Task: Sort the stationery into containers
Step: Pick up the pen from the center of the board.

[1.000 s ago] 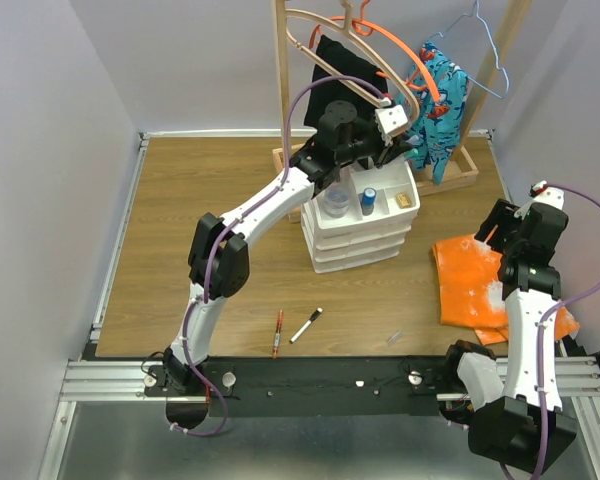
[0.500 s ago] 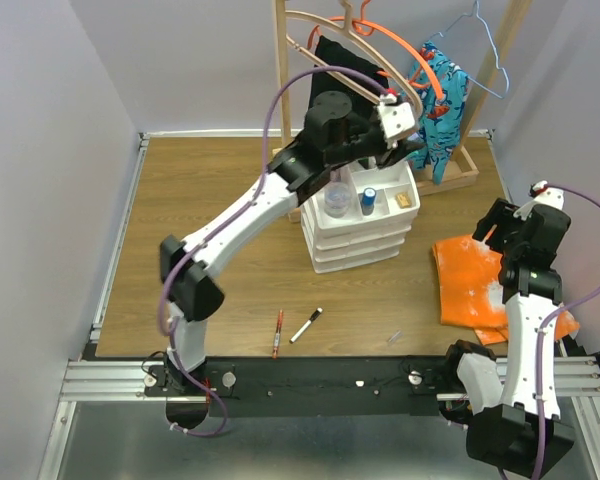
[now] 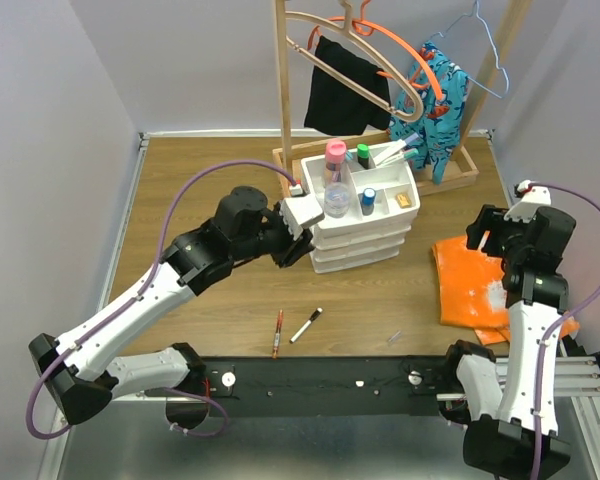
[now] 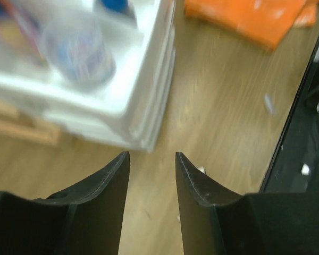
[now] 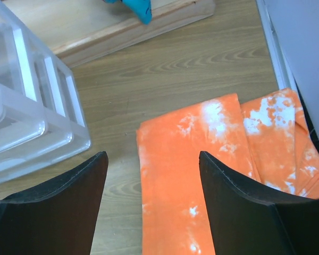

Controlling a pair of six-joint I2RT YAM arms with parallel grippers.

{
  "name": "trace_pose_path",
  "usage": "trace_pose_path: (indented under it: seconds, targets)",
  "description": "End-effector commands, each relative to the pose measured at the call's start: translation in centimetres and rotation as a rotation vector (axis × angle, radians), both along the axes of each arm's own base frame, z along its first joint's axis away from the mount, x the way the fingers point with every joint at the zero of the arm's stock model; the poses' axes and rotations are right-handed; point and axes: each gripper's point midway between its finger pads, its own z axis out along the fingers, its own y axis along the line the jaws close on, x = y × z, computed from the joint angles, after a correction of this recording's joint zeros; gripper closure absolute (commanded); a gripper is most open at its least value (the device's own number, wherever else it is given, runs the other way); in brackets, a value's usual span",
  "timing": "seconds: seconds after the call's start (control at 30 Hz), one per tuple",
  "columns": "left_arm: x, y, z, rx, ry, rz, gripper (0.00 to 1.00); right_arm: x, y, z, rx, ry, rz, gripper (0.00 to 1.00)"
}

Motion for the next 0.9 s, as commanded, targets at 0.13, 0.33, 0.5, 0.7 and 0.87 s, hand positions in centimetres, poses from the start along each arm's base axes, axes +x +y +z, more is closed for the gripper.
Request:
trace_pose_path:
  seconds: [0.13, 0.33, 0.5, 0.7, 0.87]
  targets:
    - [-5.2, 4.5, -13.4, 0.203, 0.500, 0.152, 0.55, -1.9, 1.7, 3.2, -0.118, 0.008, 0.177, 0.24]
    - [-5.3, 4.0, -17.7, 0.287, 0.543, 0.090, 0.60, -2.8, 6.3, 2.5, -0.170, -0.072, 0.454, 0.24]
    - [-5.6, 2.7, -20.1, 0.372, 0.544, 0.084, 0.60, -1.6, 5.0, 4.3, -0.138, -0.115, 0.335, 0.24]
    - [-6.0, 1.5, -21.0, 0.298, 0.554, 0.124, 0.60, -1.9, 4.1, 7.2, -0.043, -0.156, 0.181, 0.24]
    - [-6.3, 1.5, -22.9, 0.308, 0.630, 0.177, 0.54, -2.6, 3.9, 8.2, -0.054, -0.181, 0.155, 0.24]
